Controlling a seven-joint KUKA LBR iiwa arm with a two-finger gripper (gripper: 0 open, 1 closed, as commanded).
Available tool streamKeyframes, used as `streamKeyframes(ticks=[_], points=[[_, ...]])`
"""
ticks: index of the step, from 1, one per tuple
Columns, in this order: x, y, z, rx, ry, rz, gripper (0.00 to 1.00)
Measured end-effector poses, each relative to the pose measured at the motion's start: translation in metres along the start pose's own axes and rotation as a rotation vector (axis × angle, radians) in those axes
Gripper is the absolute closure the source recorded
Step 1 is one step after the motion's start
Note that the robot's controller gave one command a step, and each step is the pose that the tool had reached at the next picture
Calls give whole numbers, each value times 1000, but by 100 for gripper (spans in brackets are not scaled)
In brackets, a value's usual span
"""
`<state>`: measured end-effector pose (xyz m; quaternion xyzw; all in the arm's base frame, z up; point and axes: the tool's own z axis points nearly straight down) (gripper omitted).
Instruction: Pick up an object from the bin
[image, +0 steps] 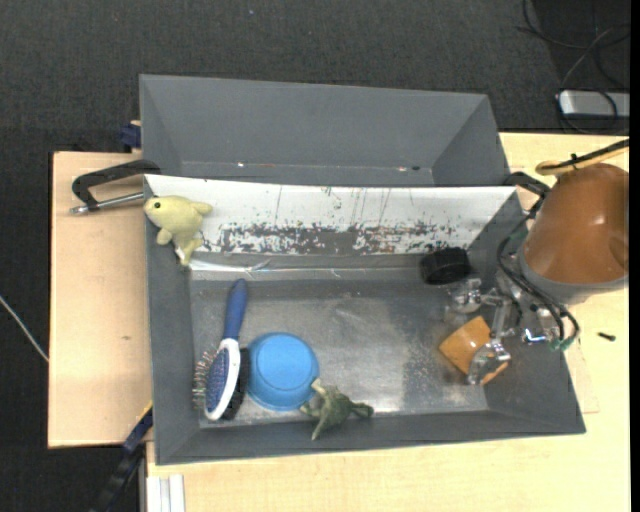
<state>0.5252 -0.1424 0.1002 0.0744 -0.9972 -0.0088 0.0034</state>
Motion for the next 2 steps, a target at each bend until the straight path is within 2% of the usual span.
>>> streamKeyframes(ticks=[1,2], points=[[-3,6,30,-8,-6,68,0],[-6,4,30,-12,0,91,0]])
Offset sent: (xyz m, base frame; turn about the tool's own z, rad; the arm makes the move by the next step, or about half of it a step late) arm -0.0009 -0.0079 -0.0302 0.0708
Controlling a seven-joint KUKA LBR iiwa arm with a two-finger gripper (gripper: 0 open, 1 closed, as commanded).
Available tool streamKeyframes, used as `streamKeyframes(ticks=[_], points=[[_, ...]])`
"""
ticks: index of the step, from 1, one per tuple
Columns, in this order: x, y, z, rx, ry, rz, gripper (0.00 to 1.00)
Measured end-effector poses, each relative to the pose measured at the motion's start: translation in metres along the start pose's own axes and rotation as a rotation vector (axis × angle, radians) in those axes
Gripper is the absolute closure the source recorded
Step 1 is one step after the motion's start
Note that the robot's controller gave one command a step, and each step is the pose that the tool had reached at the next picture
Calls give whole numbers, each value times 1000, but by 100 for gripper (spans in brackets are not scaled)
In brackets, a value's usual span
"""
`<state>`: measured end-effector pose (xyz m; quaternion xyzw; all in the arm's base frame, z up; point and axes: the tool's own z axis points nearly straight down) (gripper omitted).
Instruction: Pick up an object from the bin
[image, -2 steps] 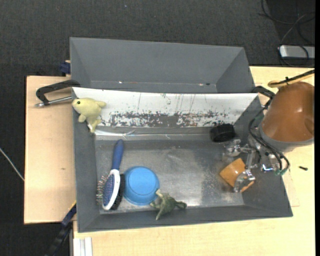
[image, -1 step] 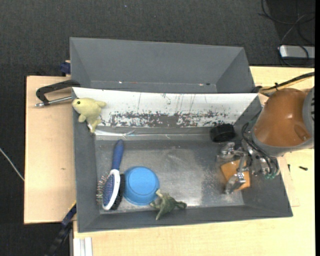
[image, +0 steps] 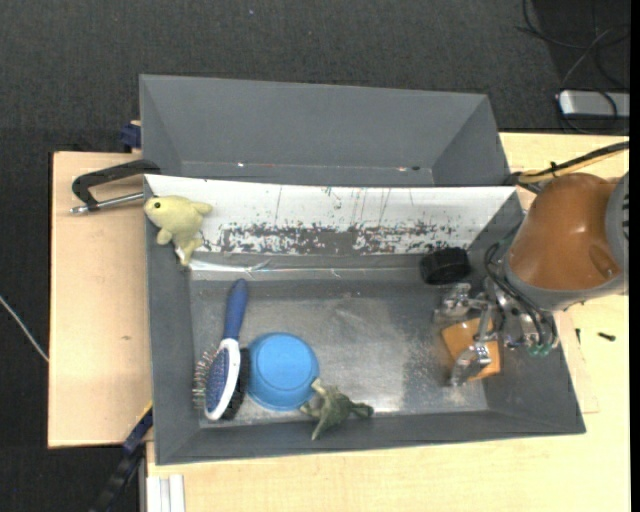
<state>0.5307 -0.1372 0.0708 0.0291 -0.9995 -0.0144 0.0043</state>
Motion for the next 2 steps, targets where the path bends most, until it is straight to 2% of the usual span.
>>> streamKeyframes(ticks=[1,2], points=[[-2,0,-1,1,-6,0,100],[-5,6,-33,24,-16,-4,100]])
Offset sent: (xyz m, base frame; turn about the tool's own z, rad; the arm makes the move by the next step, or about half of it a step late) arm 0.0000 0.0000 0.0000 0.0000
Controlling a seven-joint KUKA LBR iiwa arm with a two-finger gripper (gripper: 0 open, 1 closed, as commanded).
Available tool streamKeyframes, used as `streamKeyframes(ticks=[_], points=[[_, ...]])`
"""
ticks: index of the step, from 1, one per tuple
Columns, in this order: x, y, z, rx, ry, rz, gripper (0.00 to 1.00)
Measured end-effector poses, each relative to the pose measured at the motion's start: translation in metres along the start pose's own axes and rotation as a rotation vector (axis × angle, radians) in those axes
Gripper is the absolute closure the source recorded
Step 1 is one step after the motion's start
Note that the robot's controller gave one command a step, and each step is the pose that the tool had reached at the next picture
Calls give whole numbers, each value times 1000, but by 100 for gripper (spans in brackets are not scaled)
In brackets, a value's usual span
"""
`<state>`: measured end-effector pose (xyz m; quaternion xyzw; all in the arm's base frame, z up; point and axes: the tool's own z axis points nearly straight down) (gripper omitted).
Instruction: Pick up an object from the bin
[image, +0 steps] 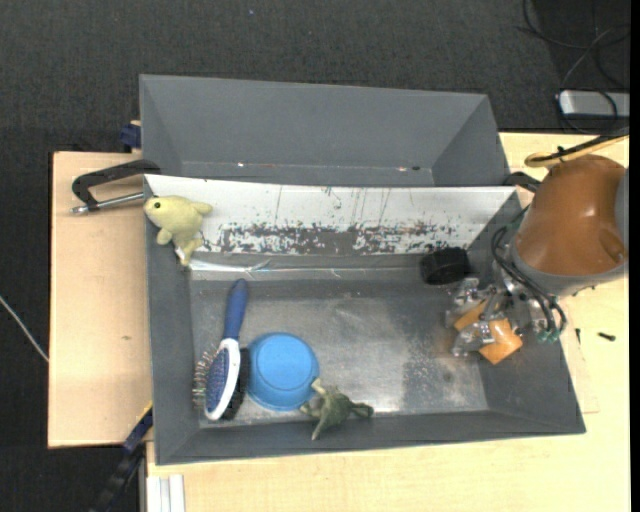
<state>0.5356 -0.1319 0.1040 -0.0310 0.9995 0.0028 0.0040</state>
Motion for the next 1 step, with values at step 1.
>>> streamKeyframes(ticks=[1], points=[[-4,0,-90,9,-7,0,100]])
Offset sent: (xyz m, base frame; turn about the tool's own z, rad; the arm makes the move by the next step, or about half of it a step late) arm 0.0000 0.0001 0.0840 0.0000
